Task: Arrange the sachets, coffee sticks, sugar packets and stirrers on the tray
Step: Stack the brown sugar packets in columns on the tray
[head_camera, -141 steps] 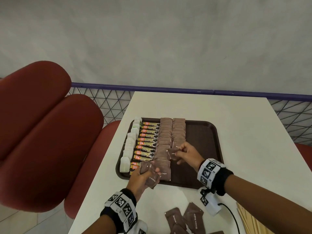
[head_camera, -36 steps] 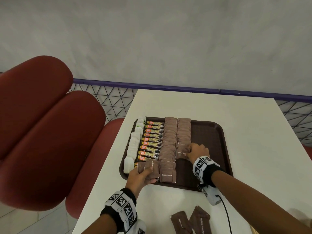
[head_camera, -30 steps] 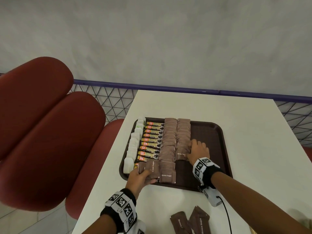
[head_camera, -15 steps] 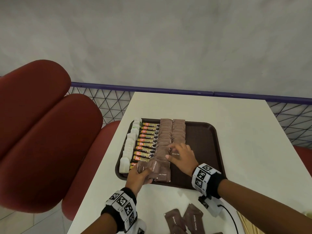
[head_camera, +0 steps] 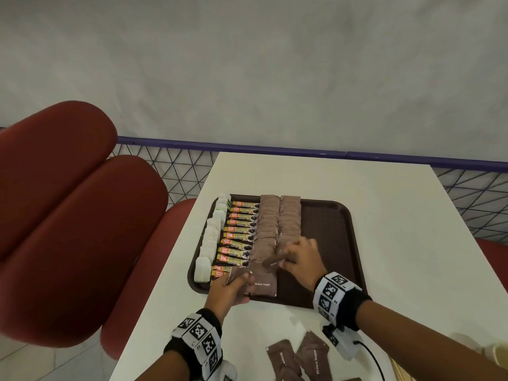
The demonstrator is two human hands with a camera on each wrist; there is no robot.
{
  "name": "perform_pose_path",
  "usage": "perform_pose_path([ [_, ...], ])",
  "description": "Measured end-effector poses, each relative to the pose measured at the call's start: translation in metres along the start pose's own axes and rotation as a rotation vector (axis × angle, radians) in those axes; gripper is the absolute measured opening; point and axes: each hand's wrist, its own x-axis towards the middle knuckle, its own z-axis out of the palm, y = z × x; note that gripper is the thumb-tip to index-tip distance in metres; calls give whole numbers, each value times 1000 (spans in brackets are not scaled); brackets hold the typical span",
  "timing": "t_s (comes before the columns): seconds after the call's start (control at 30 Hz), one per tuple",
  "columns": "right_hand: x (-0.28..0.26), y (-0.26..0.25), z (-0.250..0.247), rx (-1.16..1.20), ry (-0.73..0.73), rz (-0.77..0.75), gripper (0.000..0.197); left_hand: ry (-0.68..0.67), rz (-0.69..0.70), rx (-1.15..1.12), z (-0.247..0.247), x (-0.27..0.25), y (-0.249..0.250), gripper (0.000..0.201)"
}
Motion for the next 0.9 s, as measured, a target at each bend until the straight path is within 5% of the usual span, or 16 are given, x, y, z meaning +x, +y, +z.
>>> perform_pose_path([
  [0.2,13,29,-8,216,95,303,15,51,1,-52,-6,3,3,16],
  [0.5,18,26,2,275,50,444,23,88,62,18,-8,8,4,16],
  [0.9,30,22,19,-198,-18,383,25,99,59,17,-21,16,1,6],
])
